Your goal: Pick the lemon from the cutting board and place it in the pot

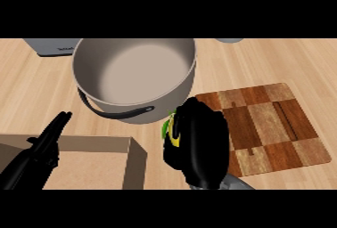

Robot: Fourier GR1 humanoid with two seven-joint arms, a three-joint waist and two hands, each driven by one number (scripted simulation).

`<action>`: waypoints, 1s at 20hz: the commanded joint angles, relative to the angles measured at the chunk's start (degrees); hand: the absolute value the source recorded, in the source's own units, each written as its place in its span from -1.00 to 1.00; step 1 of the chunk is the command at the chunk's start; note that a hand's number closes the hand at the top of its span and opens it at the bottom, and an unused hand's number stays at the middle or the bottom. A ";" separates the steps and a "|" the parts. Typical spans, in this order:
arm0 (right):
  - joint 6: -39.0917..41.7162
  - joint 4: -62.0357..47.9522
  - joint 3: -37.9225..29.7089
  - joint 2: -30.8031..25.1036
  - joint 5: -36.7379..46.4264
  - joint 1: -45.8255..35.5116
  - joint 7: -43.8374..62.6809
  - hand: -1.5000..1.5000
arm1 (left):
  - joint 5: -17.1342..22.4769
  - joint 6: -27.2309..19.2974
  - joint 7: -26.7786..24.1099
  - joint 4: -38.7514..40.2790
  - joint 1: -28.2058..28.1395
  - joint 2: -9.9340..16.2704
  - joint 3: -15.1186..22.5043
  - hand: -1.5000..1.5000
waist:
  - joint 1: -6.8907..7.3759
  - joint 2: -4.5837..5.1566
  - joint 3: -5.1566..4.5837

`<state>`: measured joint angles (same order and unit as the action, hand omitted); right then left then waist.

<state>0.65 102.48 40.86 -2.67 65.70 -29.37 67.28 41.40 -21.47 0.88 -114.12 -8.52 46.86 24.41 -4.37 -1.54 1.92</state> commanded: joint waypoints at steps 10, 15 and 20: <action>6.79 0.24 -12.66 2.62 -3.96 -19.22 8.01 1.00 | -0.09 2.17 0.95 6.21 6.50 -5.90 6.41 0.00 | 2.43 2.19 -2.18; 5.38 -7.33 -18.17 2.63 -7.73 -23.49 4.72 1.00 | -0.05 2.71 0.13 7.01 6.31 -6.44 7.29 0.00 | 3.50 2.65 -2.19; 4.26 -15.93 -24.95 2.64 -10.47 -31.31 0.16 1.00 | -0.15 1.38 2.70 7.19 10.02 -6.66 8.07 0.00 | 3.71 2.74 -2.05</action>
<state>5.36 92.18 20.21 -0.45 57.22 -55.79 63.70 40.25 -20.50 0.22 -113.96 -0.49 45.61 27.37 -0.21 -0.09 1.69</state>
